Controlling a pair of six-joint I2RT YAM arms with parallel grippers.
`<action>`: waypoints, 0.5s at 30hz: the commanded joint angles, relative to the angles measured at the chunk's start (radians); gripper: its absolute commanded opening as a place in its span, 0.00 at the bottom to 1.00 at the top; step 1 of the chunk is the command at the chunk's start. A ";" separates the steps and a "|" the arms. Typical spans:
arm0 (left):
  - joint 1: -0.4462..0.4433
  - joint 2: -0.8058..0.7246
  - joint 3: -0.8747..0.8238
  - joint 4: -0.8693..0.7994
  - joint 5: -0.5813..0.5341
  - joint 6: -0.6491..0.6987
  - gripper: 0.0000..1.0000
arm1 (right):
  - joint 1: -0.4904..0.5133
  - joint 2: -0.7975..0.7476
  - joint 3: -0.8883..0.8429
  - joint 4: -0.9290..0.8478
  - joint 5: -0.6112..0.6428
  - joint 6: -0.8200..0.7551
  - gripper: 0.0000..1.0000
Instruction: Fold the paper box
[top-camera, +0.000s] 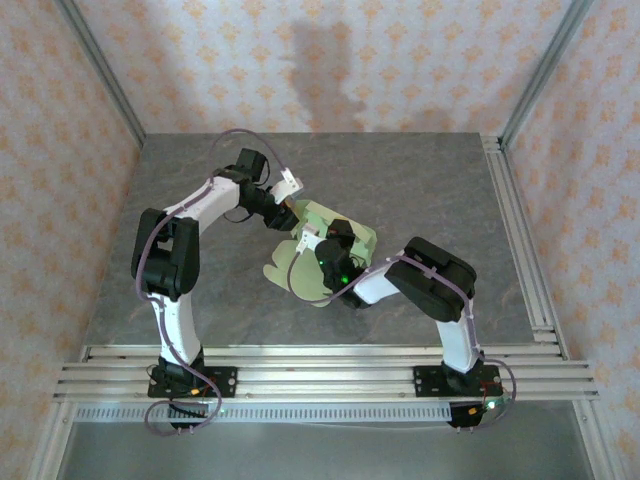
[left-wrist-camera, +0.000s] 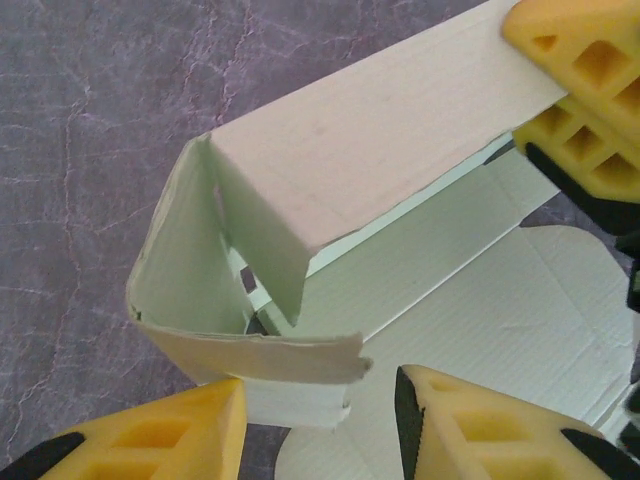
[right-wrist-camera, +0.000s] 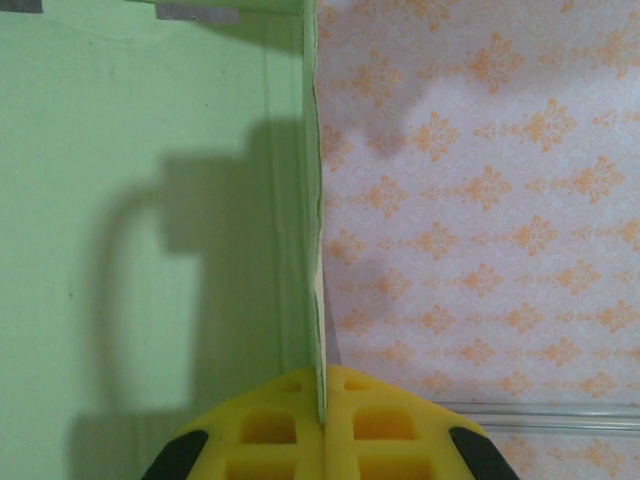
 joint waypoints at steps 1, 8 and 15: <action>-0.004 0.002 0.032 -0.035 0.020 -0.004 0.47 | 0.003 -0.011 0.019 -0.018 -0.009 0.024 0.00; -0.004 0.015 0.051 -0.069 0.045 0.014 0.48 | 0.002 -0.017 0.011 -0.009 -0.007 0.027 0.00; -0.006 0.017 0.058 -0.109 0.088 0.032 0.46 | -0.003 -0.018 0.008 -0.001 -0.010 0.024 0.00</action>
